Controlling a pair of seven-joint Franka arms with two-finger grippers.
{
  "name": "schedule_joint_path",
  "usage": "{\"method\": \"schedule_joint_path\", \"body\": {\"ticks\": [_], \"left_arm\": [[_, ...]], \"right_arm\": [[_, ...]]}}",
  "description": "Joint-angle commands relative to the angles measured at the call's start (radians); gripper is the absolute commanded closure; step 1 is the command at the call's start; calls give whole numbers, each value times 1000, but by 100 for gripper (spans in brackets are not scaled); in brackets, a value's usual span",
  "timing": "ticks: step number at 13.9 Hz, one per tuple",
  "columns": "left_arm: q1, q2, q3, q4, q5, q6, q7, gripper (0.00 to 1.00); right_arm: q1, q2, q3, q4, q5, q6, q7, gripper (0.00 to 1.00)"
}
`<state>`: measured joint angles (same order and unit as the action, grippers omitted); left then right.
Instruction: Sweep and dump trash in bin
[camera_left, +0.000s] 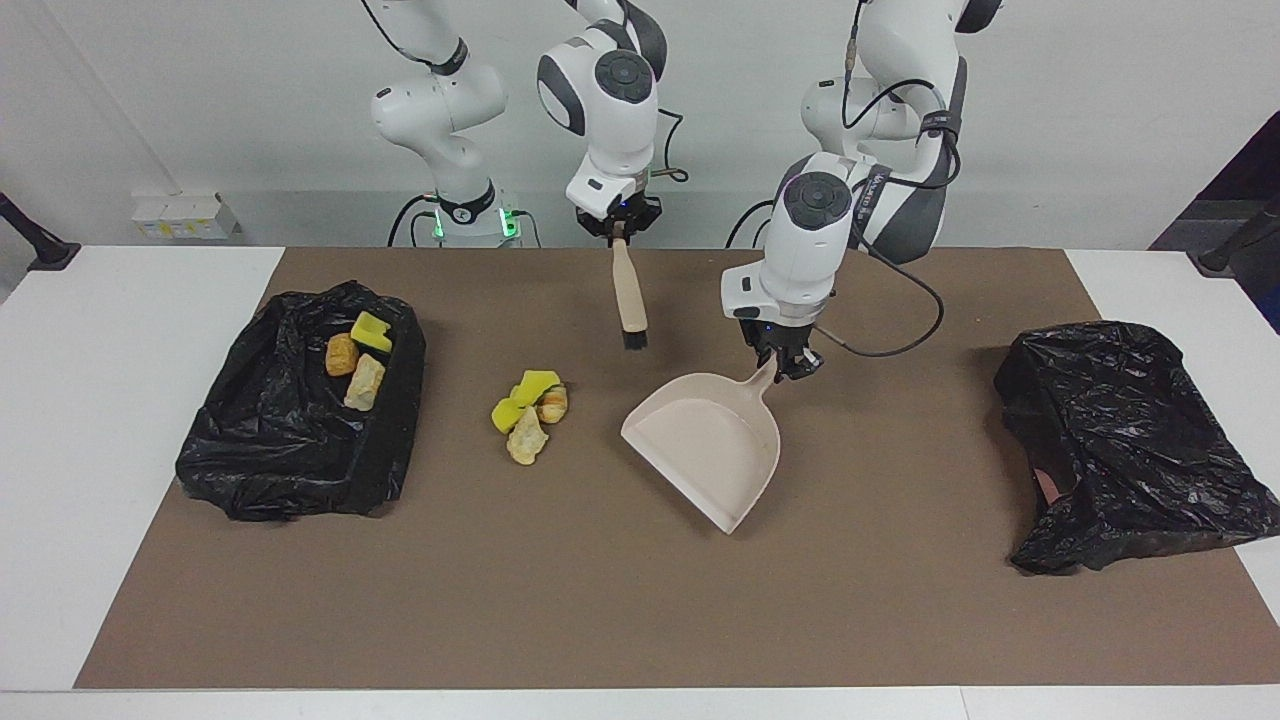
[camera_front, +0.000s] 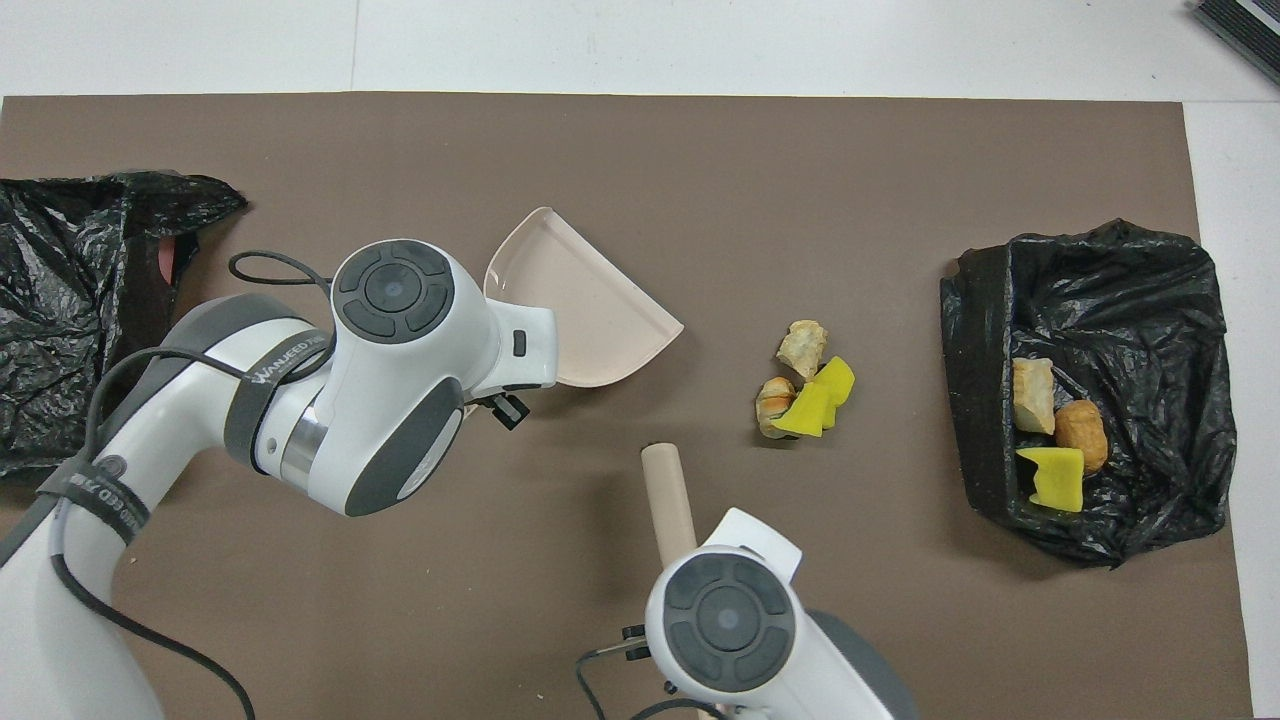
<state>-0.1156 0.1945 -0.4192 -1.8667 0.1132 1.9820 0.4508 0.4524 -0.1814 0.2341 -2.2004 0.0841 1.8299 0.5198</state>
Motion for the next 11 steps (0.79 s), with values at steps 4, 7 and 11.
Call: {"method": "schedule_joint_path", "body": {"ticks": [4,7,11], "left_arm": [[-27,-17,-7,-60,26,23,296,100],[-61,-15,-10,-86,39,58,290,100],[-78,-21,-44,-114,75,93,246,100]], "right_arm": [[-249,65,11,19,-292,-23,-221,100],[-345,153,11,70,-404,-6,-331,100],[-380,246,13,94,-489,54,-351,100]]}}
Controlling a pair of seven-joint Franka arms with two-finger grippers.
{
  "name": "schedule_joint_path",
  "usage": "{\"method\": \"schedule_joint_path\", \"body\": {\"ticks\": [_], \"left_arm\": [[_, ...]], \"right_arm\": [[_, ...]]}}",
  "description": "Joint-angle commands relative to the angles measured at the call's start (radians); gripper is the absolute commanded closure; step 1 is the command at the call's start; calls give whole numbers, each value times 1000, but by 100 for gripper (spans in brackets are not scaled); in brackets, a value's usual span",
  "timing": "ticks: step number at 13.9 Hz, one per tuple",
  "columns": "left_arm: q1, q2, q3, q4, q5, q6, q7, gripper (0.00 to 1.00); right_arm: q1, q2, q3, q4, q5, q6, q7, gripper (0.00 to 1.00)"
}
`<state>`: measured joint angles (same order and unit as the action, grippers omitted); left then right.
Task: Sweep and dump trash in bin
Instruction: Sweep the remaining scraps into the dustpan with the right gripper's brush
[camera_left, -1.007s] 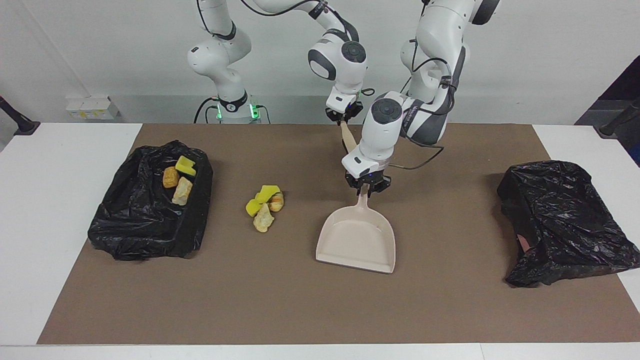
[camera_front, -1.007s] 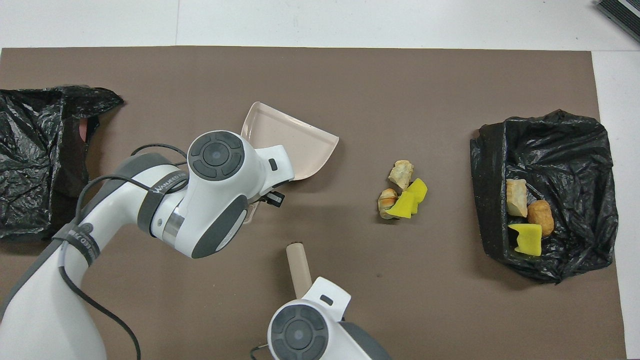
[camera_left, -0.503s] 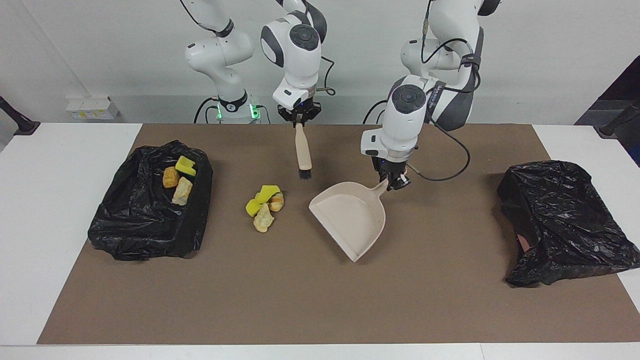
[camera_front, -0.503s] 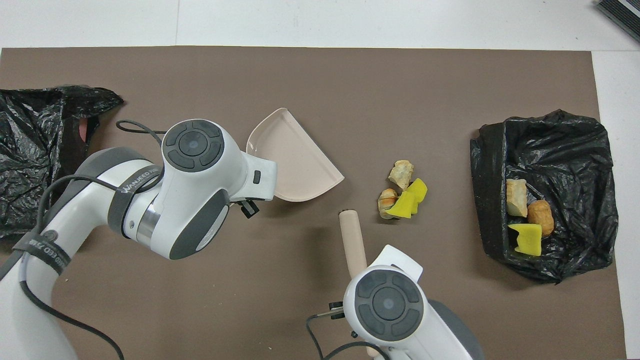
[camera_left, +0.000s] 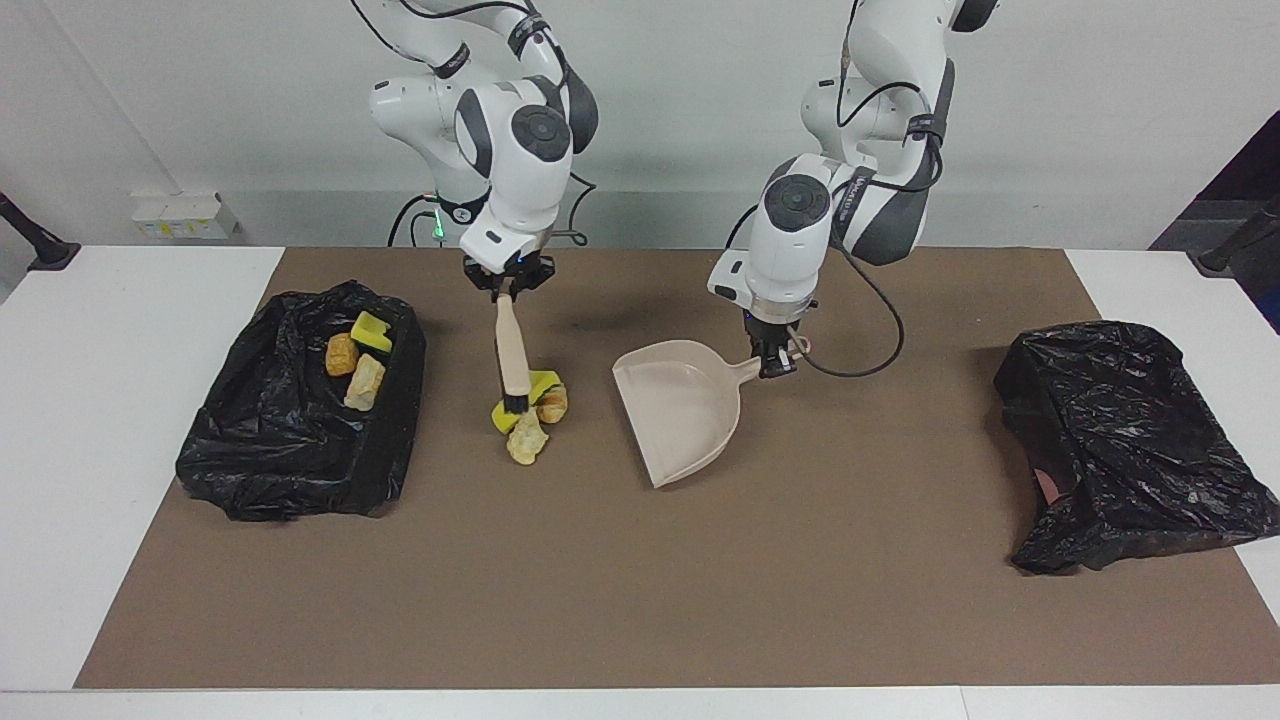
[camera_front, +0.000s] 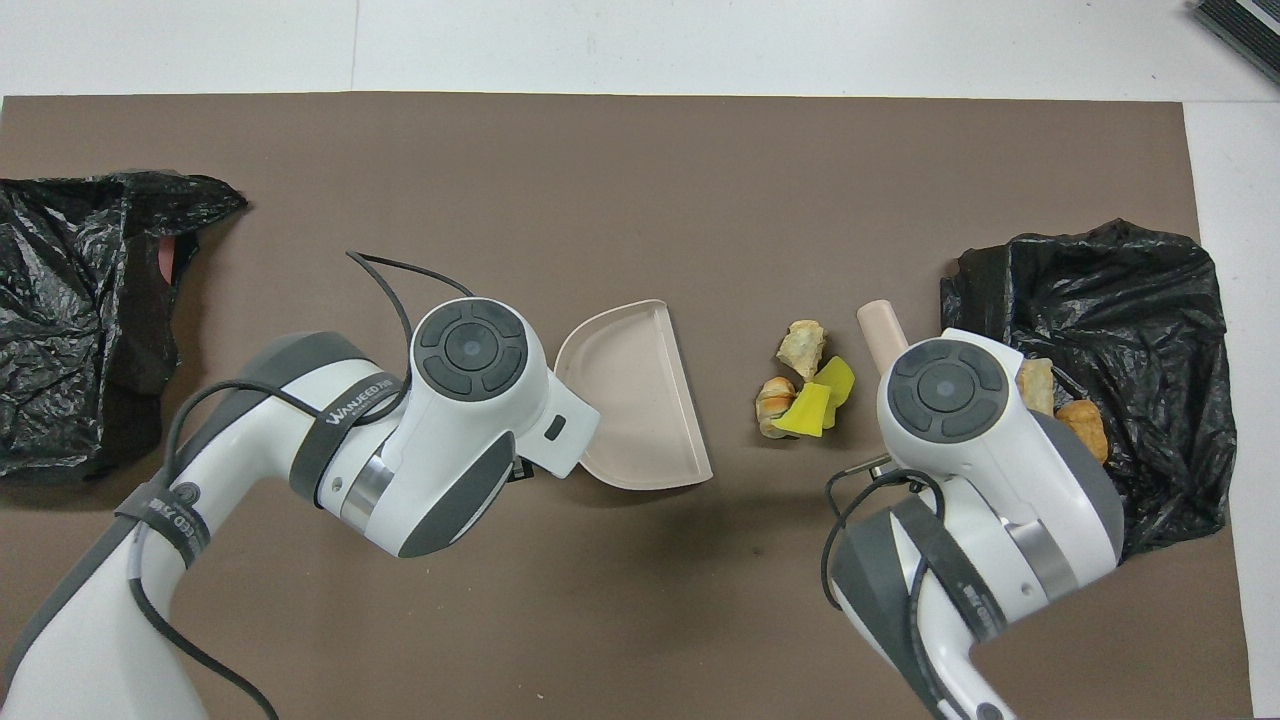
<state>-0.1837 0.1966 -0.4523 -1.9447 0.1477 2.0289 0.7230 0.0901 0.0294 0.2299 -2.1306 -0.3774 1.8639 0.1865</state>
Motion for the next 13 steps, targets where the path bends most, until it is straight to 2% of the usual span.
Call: {"method": "schedule_joint_path", "body": {"ticks": [1,6,8,13], "left_arm": [[-8,-29,-23,-58,42,74,-34,100],[-8,-54,-28,-111,41,68,-137,100],[-8,-80,-28,-143,42,67,-161,100],[-8,-82,-28,-145,42,67,-163,100]], "right_arm": [[-30,37,19,20,-28,38,-22,100],[-6,93,22,6,14,84,-16,100],[25,110,22,6,115,86,-15,100],[101,118,22,6,316,93,-24,100]]}}
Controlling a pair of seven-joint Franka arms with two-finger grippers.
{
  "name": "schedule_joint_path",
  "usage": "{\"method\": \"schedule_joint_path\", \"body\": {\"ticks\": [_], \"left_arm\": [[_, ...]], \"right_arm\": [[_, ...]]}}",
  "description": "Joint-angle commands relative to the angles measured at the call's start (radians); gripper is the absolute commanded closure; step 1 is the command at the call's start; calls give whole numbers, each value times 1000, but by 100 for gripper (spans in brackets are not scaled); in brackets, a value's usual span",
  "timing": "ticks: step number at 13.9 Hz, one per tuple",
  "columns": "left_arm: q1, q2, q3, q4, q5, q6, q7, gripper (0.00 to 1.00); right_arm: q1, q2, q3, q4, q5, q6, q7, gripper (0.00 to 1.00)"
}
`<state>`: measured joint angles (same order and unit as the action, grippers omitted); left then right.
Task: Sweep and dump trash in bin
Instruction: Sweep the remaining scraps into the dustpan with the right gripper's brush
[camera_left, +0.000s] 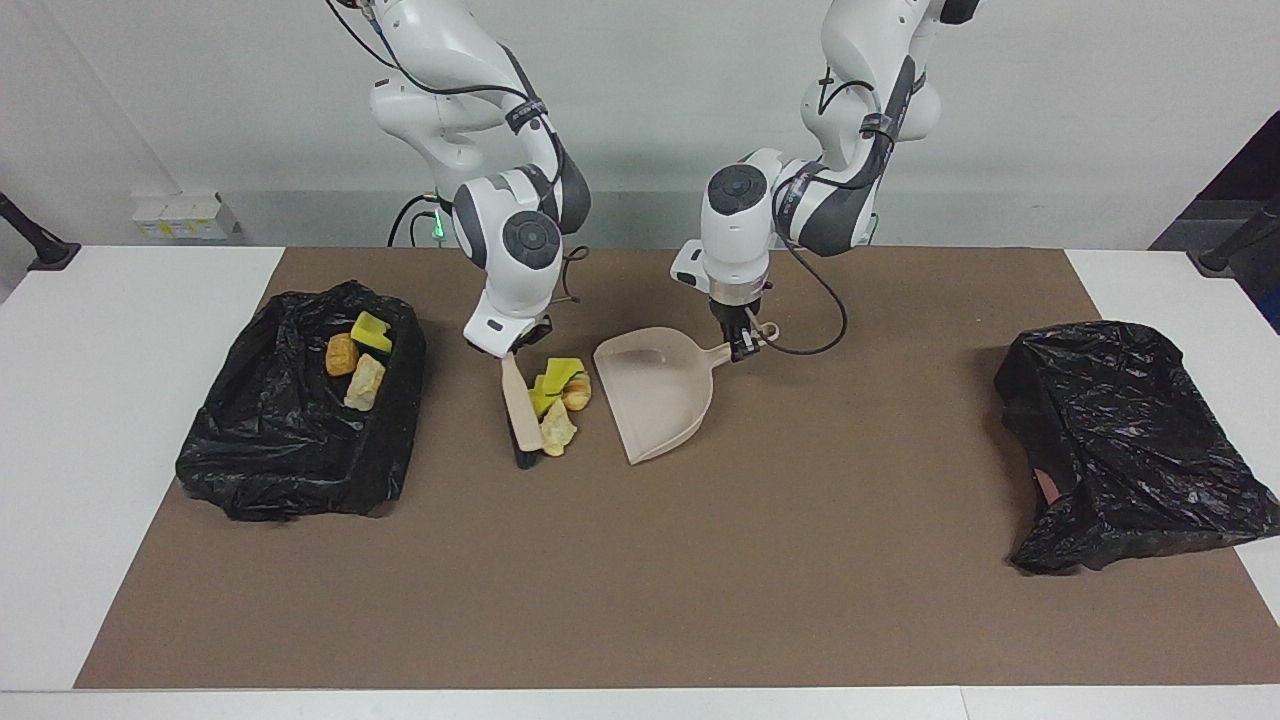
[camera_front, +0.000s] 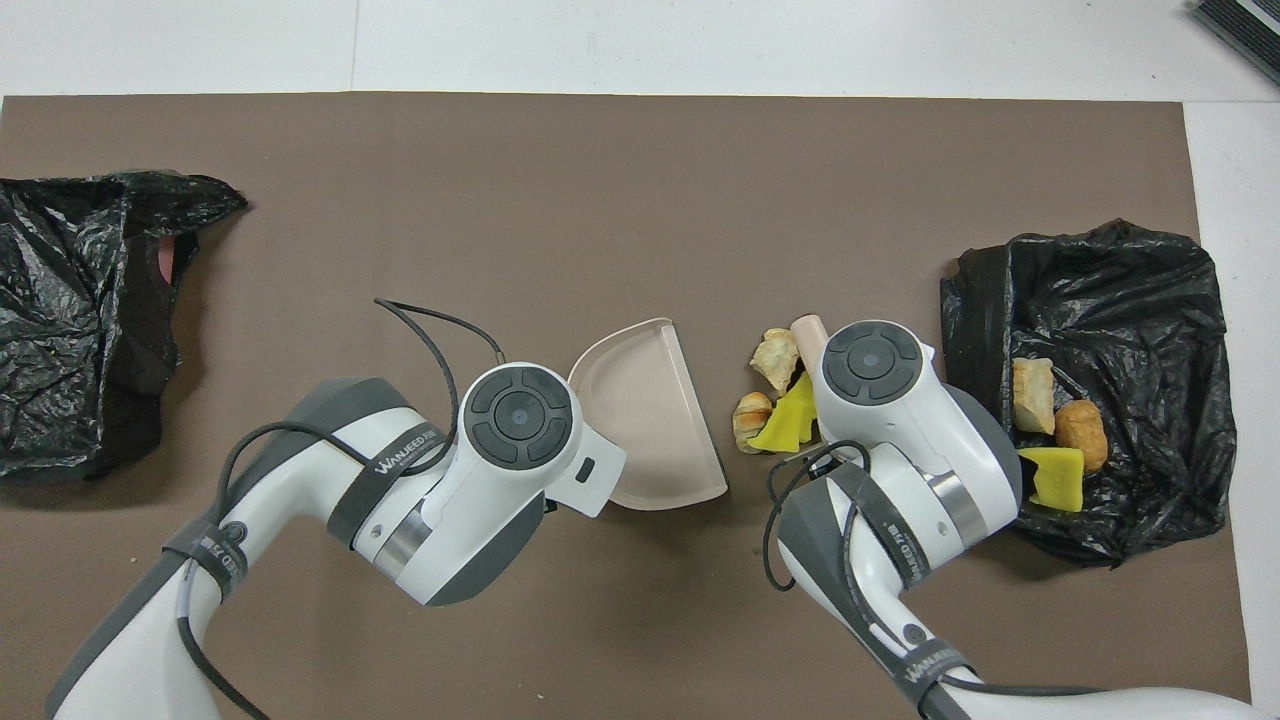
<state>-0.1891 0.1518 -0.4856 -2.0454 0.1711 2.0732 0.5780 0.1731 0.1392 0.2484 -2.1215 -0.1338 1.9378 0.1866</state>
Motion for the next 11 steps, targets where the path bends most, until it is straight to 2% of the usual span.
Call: {"method": "schedule_joint_path", "body": {"ticks": [1,4,6,8,11], "left_arm": [[-1,-37,5,-44,19,22,-18,100],[3,-37,5,-45,19,27,-14,100],[8,-35,5,-45,19,30,-7,100],[11,-34,5,-45,18,31,-4,100],[14,-32,5,-45,18,33,25,100]], "right_arm": [[32,10,3,-2,133,39,-25,100],[75,33,3,24,343,70,-25,100],[115,45,3,70,434,58,-10,100],[131,42,2,110,442,23,14,100],[94,-50,-8,113,380,-72,14,100]]}}
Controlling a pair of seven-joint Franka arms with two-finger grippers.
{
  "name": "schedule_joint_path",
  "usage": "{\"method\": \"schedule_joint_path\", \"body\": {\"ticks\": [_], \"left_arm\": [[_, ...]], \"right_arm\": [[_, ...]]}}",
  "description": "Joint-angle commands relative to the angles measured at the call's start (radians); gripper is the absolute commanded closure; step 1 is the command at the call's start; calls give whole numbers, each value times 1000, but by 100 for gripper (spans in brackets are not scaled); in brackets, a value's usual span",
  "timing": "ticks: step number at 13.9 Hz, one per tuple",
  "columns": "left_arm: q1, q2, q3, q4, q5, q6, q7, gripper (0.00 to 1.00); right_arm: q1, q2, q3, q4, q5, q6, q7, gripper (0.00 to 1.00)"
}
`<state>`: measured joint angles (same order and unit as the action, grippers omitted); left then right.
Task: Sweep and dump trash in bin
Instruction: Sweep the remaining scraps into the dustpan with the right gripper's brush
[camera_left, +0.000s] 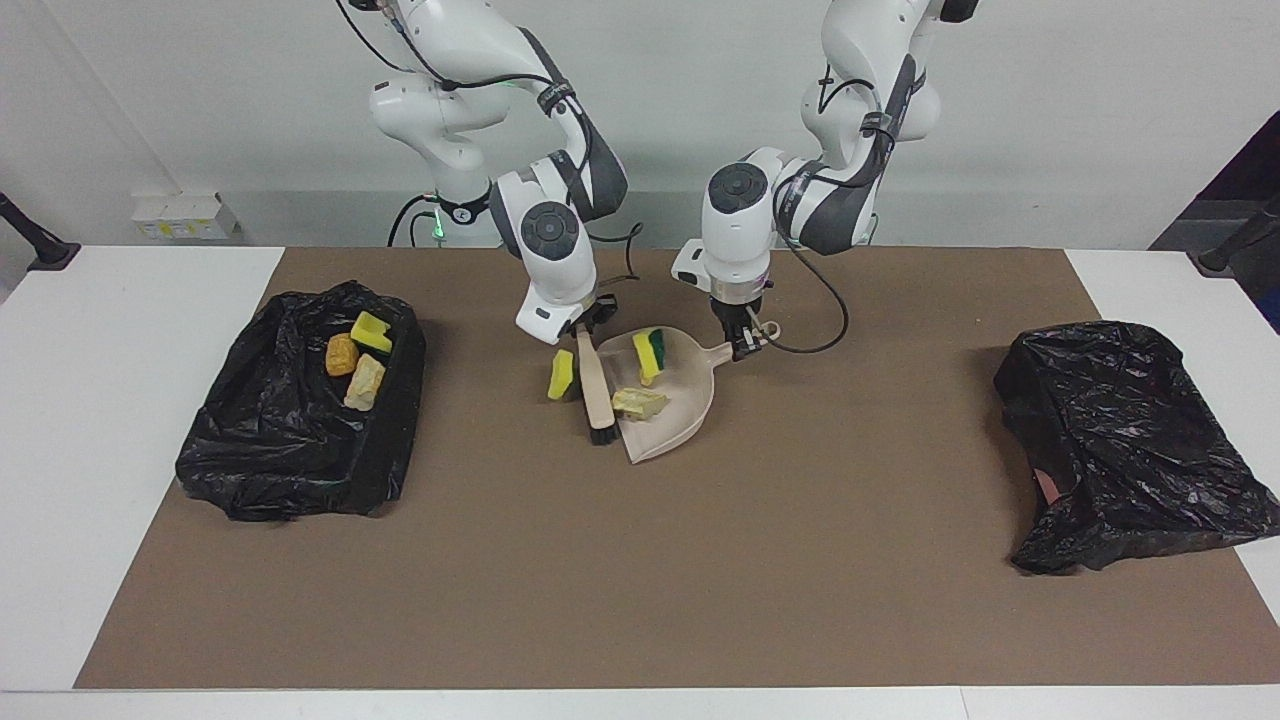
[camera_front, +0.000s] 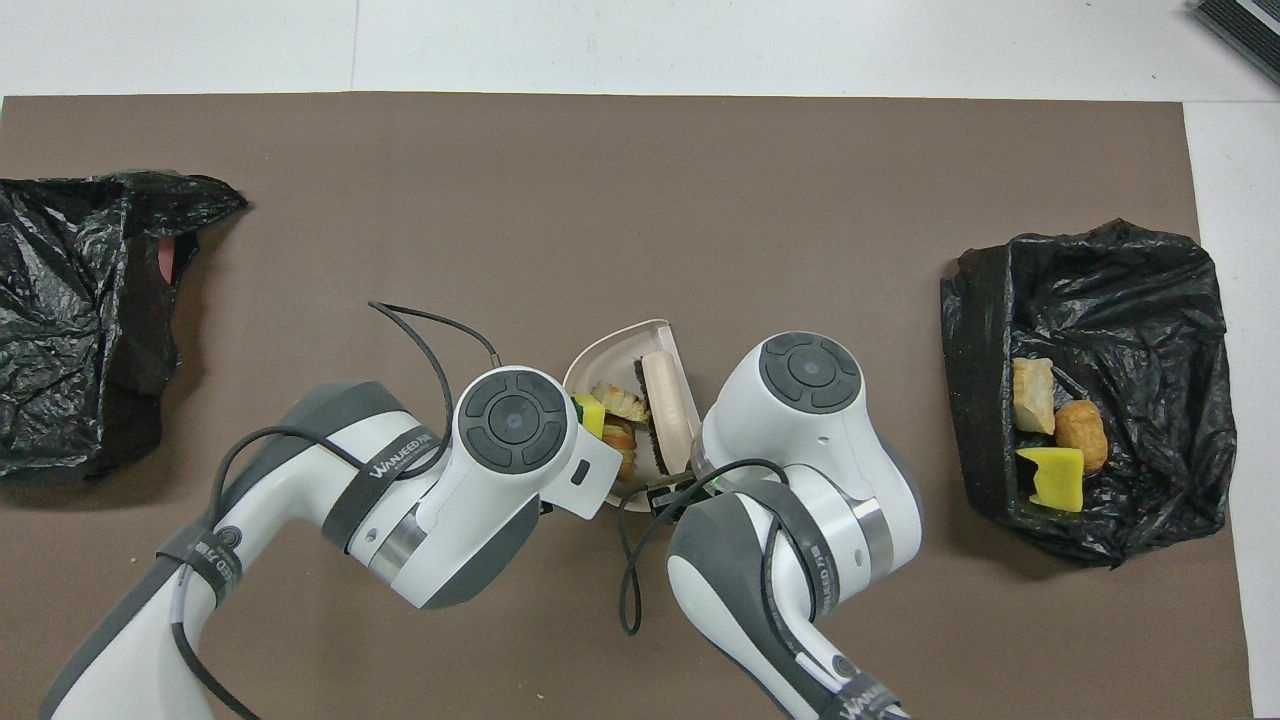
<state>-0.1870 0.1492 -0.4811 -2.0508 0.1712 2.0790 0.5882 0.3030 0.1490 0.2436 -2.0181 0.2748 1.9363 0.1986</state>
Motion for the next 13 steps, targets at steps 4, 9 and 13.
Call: {"method": "schedule_joint_path", "body": {"ticks": [4,9,13], "left_arm": [[11,-30,1,-40,19,27,16,100],[-3,-40,-19,-40,19,-6,13,100],[-3,-62,-59,-54,19,-37,10,100]], "right_arm": [[-70,-115,-3,-11,-332,-177,-30,100],[-242,-111,3,-129,-477,-91,-139,100],[-156,-74,6,-156,-331,-57,-120,100]]}}
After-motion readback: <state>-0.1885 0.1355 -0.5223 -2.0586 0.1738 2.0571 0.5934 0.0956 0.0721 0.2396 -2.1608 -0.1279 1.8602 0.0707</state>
